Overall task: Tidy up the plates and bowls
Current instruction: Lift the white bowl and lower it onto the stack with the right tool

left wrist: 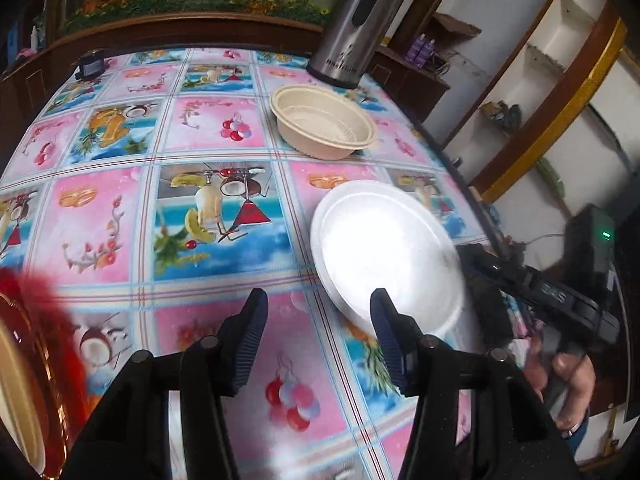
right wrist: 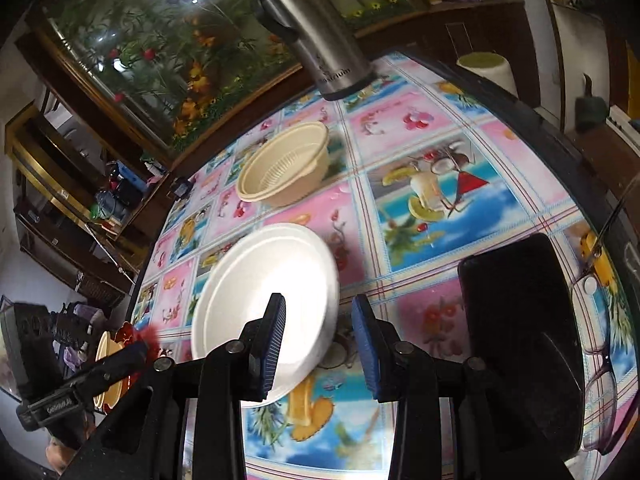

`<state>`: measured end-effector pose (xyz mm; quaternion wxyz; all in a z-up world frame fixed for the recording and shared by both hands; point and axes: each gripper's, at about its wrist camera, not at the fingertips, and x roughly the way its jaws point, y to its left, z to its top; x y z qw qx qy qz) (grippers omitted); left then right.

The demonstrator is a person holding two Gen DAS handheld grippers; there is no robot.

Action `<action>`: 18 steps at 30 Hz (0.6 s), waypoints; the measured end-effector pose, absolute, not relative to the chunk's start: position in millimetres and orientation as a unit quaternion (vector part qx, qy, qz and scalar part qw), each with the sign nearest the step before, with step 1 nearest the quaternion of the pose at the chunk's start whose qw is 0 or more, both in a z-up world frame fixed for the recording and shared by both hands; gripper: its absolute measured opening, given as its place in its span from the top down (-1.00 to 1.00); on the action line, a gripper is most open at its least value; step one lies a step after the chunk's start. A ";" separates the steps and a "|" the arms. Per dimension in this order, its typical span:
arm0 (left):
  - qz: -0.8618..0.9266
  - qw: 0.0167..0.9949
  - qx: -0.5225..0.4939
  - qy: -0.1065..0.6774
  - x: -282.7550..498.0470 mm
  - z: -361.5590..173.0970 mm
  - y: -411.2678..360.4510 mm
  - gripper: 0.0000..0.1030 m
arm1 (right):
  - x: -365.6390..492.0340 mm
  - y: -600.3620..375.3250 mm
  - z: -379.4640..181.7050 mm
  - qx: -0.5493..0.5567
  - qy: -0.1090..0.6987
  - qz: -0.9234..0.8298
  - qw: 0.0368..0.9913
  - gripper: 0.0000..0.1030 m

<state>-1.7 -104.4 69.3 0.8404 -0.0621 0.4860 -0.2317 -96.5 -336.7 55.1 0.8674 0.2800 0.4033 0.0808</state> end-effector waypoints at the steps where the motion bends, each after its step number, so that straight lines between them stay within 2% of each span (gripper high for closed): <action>1: -0.232 0.837 -0.063 0.491 4.7 64.2 -110.1 0.01 | -95.3 -336.9 53.3 0.281 0.406 0.082 0.866 0.28; 3: -0.231 0.834 -0.059 0.497 13.9 55.4 -118.2 0.25 | -93.8 -334.1 49.2 0.282 0.409 0.088 0.863 0.30; 4: -0.229 0.833 -0.052 0.500 17.6 50.3 -123.3 0.52 | -92.2 -332.1 46.8 0.283 0.411 0.094 0.862 0.33; 6: -0.234 0.833 -0.044 0.500 18.2 44.2 -129.1 0.72 | -89.4 -324.5 41.2 0.279 0.418 0.101 0.859 0.71; 12: -0.209 0.858 0.009 0.469 -6.9 48.9 -127.4 0.72 | -103.0 -315.5 42.0 0.284 0.406 0.119 0.860 0.77; 18: -0.185 0.875 0.018 0.447 -35.2 56.5 -98.1 0.71 | -115.4 -289.4 50.2 0.273 0.401 0.151 0.861 0.76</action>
